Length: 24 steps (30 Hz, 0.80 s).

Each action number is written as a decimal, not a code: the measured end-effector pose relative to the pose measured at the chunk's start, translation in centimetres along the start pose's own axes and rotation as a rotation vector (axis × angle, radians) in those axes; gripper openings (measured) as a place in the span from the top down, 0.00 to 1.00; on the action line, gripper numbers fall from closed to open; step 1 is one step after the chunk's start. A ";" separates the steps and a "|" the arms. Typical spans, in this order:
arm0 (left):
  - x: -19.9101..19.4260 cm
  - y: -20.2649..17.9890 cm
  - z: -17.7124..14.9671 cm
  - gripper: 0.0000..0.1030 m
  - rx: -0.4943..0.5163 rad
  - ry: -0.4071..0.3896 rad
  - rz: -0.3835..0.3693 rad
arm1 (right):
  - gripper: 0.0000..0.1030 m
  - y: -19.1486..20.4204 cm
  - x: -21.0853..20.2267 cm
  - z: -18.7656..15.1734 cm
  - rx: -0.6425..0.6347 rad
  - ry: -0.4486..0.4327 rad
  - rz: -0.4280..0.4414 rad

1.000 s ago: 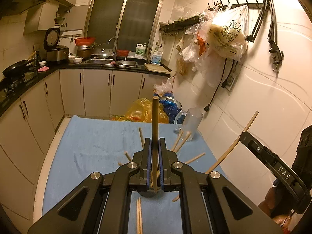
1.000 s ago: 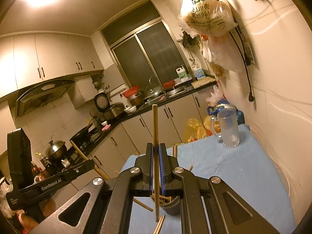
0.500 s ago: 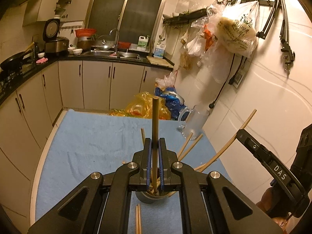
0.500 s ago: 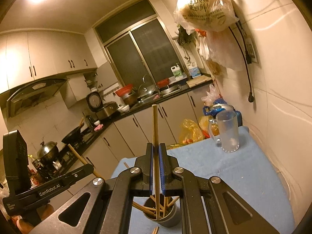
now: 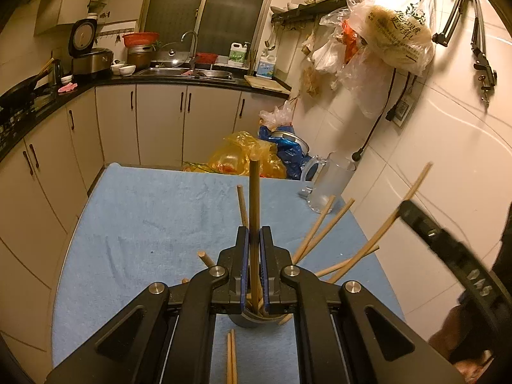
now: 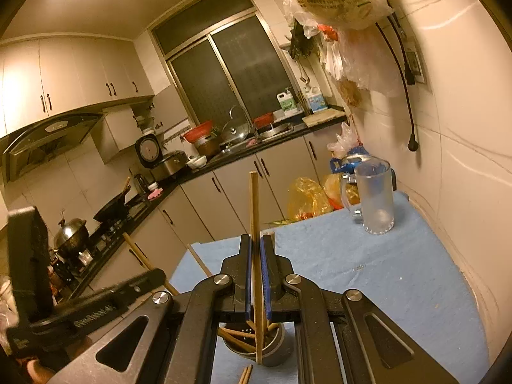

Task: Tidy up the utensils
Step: 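Lower the chopsticks into the black cup and open both tools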

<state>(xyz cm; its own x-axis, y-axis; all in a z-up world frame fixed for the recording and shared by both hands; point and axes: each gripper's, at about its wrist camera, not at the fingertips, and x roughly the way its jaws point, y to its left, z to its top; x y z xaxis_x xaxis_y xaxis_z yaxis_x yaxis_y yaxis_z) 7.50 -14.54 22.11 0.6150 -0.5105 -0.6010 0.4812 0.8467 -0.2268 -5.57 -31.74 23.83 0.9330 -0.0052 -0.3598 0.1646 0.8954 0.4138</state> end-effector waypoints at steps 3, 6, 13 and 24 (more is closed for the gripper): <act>0.3 0.2 0.0 0.94 -0.002 0.003 0.002 | 0.94 0.5 -0.9 0.8 -0.010 -0.033 0.003; 0.6 0.5 -0.1 0.94 -0.007 0.011 0.004 | 0.94 0.8 -1.1 1.4 -0.021 -0.057 -0.005; 1.7 1.0 -0.3 0.94 -0.014 0.028 0.014 | 0.94 0.5 0.9 0.7 -0.031 -0.021 -0.040; 2.3 0.8 -0.3 0.93 0.000 0.026 0.018 | 0.92 0.0 4.1 -0.7 -0.043 0.072 -0.072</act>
<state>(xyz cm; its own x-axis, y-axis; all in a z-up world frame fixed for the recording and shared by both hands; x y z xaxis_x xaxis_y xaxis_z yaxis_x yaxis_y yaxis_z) 9.15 -14.98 20.26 0.6076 -0.4907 -0.6245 0.4699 0.8560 -0.2154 -1.92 -31.49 21.77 0.8936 -0.0395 -0.4472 0.2148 0.9123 0.3487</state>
